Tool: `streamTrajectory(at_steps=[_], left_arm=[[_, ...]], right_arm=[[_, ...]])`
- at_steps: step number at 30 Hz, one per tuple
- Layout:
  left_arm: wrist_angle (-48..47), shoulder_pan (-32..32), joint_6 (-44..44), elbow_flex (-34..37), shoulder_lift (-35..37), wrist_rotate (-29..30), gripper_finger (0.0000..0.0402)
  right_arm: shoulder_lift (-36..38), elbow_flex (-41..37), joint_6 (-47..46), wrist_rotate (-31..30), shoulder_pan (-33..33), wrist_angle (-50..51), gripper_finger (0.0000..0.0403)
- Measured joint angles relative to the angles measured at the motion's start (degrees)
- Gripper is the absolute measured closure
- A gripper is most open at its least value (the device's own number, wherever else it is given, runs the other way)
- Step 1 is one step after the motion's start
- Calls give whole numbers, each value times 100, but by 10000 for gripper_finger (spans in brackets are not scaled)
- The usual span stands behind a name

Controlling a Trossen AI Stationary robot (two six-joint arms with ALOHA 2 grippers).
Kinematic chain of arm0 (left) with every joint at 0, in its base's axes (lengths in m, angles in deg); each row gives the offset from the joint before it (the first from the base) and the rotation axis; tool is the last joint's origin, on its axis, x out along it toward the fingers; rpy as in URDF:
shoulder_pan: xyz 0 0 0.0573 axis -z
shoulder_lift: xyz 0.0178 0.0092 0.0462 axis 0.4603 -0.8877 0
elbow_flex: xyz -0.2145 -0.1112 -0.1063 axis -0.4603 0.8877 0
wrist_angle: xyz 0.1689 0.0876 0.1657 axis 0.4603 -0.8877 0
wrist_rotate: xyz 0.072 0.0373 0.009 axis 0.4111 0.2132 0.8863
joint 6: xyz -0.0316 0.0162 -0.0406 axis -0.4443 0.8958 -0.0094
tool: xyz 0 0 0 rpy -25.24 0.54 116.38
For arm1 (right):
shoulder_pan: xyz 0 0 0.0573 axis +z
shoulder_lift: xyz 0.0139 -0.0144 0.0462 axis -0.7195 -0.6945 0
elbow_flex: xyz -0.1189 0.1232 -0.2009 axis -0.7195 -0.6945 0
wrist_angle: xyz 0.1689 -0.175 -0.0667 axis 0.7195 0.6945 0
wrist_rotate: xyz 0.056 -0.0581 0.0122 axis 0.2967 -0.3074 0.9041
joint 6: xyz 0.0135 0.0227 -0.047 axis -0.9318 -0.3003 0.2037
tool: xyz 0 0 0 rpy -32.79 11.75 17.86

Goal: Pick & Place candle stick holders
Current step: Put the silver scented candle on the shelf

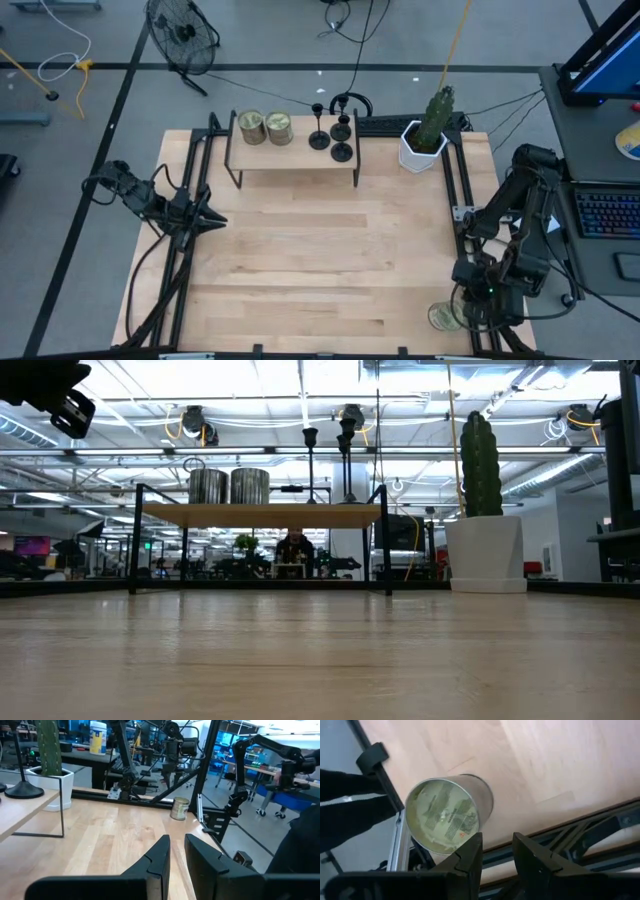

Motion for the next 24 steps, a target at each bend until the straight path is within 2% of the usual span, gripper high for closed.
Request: streamTrajectory(at_steps=[18,24], left_arm=[[0,2,-7,0,0,4,339],[0,2,0,0,-2,6,339]], right_arm=[[0,-2,1876,2,0,-449,303],[4,-46,2006,2,-2,-525,303]])
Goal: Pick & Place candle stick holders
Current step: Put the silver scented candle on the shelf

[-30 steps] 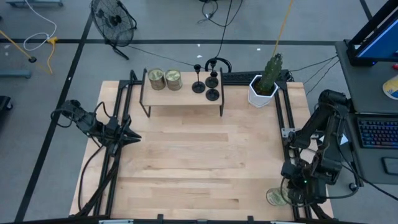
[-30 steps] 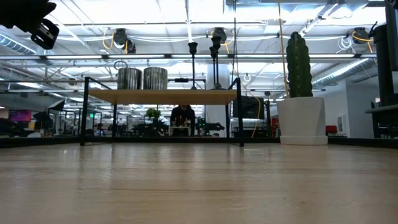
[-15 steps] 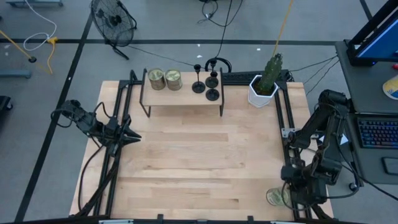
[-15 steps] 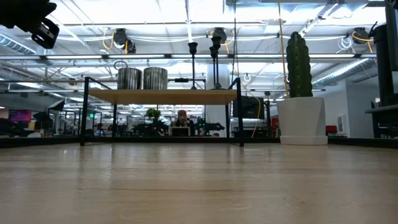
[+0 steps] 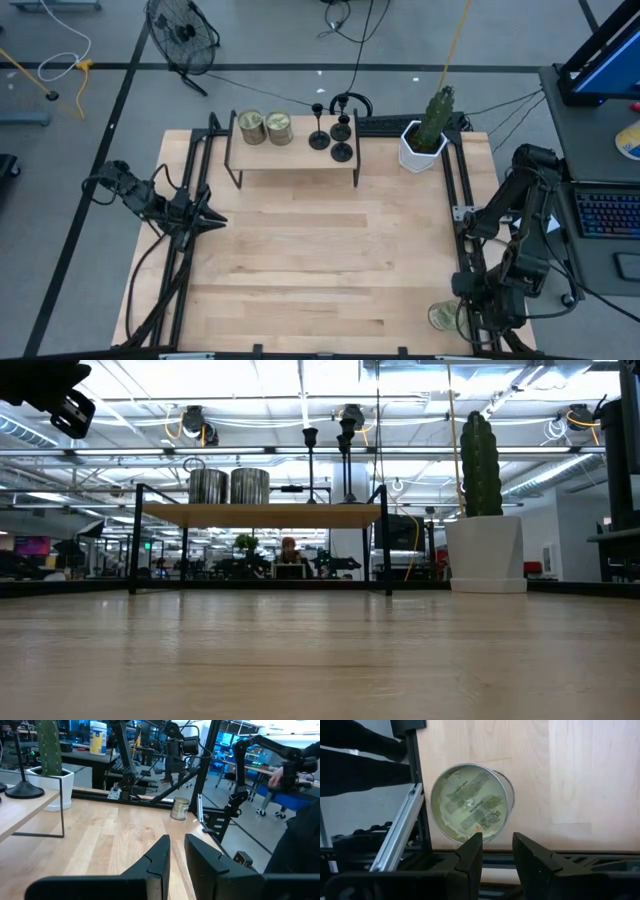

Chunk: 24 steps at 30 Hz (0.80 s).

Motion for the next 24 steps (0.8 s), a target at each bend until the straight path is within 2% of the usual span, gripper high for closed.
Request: streamTrajectory(at_steps=[8,13,24], left_arm=[[0,-2,8,0,0,5,339],[0,-2,37,0,0,5,339],[-9,-1,44,0,0,5,339]], right_arm=[[-4,-615,-73,137,-5,-1125,303],[15,-836,-719,303,-50,-1210,303],[221,-870,-1134,310,-48,-1297,303]])
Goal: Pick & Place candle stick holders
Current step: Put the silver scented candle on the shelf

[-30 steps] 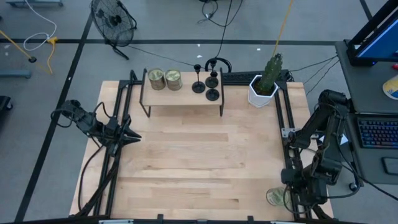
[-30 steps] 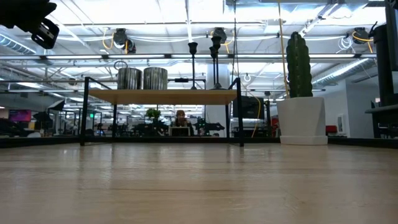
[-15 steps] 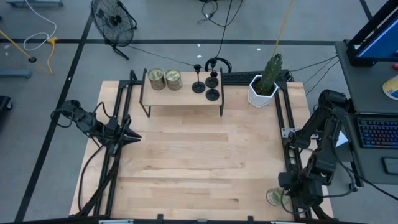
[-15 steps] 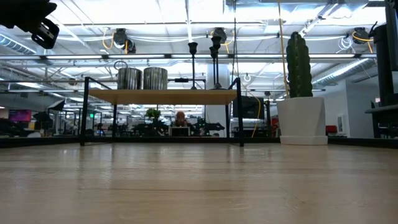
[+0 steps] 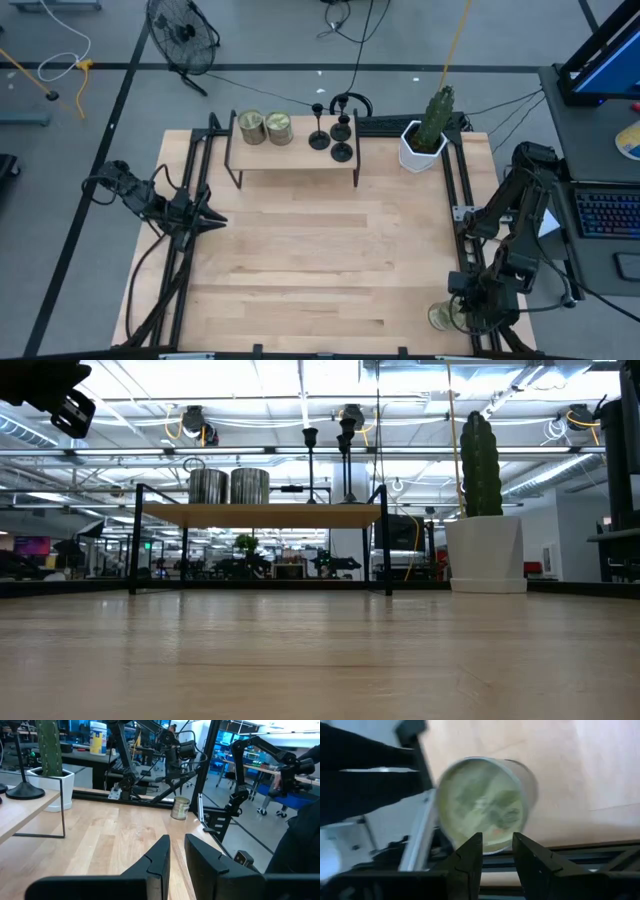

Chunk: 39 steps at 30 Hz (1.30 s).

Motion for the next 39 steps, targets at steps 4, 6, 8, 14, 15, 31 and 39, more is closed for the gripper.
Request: streamTrajectory(at_steps=[4,6,8,14,15,31,39], left_arm=[[0,0,84,0,0,-2,339],[-3,0,111,0,0,-2,339],[-44,-2,104,0,0,-2,339],[-96,0,81,-1,-2,-2,339],[-94,0,81,-1,-2,-2,339],[-96,-2,65,-2,-2,-2,339],[-96,-1,54,-2,-2,-4,339]], right_arm=[[167,0,-24,-11,0,-46,303],[183,2,-21,-15,0,-27,303],[155,0,-23,-19,0,58,303],[84,-290,-283,-11,0,-14,303],[84,-342,-350,-12,0,-20,303],[87,-892,-717,7,-2,-900,303],[91,-896,-710,9,-2,-1017,303]])
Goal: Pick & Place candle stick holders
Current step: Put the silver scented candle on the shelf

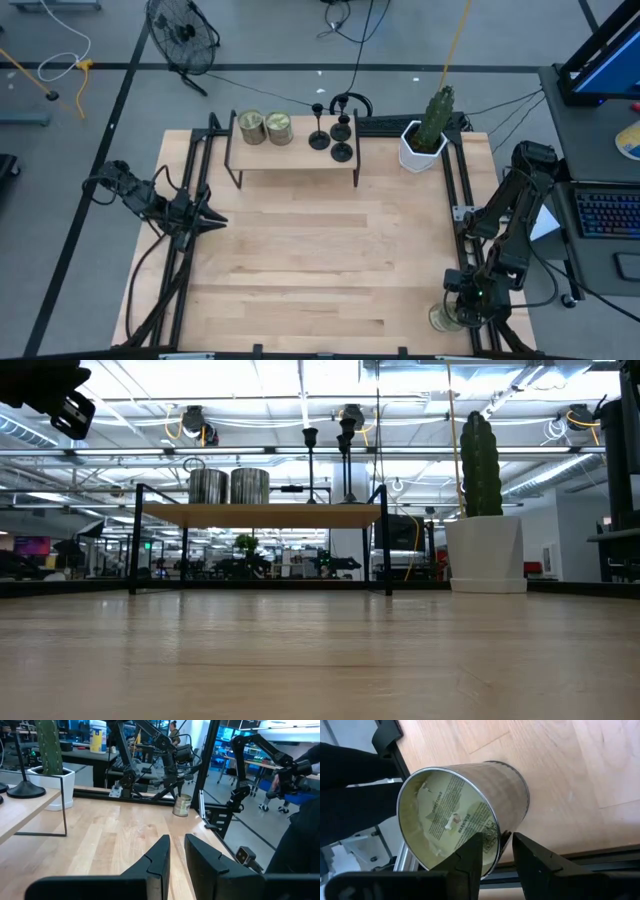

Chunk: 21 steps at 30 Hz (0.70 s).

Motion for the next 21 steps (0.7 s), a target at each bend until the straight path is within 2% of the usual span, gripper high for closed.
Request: streamTrajectory(at_steps=[21], left_arm=[[0,0,-21,0,0,0,339]], right_arm=[[4,0,-152,4,1,12,361]])
